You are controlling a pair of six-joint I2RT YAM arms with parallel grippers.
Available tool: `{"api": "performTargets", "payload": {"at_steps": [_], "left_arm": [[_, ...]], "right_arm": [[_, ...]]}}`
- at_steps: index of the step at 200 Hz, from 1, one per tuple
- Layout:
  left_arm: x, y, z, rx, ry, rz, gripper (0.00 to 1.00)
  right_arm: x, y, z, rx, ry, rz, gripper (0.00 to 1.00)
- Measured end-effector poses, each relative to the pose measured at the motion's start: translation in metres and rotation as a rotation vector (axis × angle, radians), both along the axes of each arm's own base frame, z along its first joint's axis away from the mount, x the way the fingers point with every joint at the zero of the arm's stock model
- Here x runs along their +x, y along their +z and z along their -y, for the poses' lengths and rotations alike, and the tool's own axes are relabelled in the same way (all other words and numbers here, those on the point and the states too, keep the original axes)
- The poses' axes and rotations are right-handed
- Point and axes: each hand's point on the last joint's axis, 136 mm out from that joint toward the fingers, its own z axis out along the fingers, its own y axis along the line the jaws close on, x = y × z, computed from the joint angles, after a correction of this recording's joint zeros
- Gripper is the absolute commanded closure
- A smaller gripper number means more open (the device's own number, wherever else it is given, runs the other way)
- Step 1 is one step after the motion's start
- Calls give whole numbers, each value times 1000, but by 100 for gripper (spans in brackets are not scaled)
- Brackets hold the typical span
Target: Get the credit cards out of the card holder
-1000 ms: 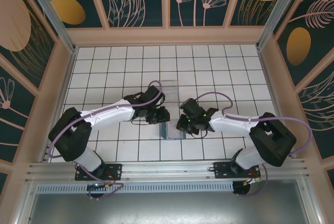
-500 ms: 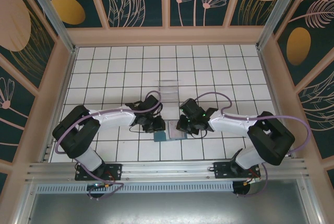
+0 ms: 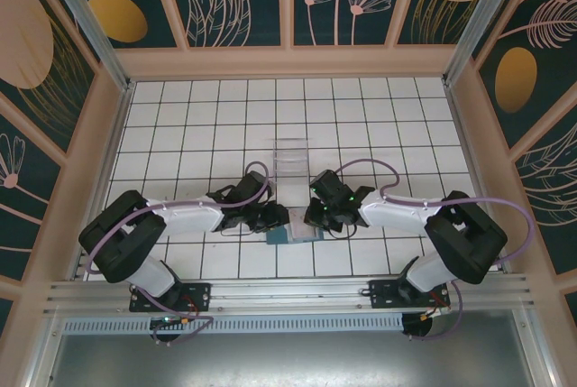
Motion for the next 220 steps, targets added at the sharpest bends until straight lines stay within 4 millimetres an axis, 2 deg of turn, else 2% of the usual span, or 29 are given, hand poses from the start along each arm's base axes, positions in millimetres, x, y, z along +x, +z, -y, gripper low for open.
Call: {"api": "performTargets", "payload": {"at_steps": [48, 115, 220], "left_arm": [[1, 8, 10, -72, -7, 4, 73], [-3, -8, 8, -41, -10, -35, 77], [-3, -10, 9, -44, -12, -41, 86]], "right_arm": [[0, 0, 0, 0, 0, 0, 86], [0, 0, 0, 0, 0, 0, 86], [0, 0, 0, 0, 0, -1, 89]]}}
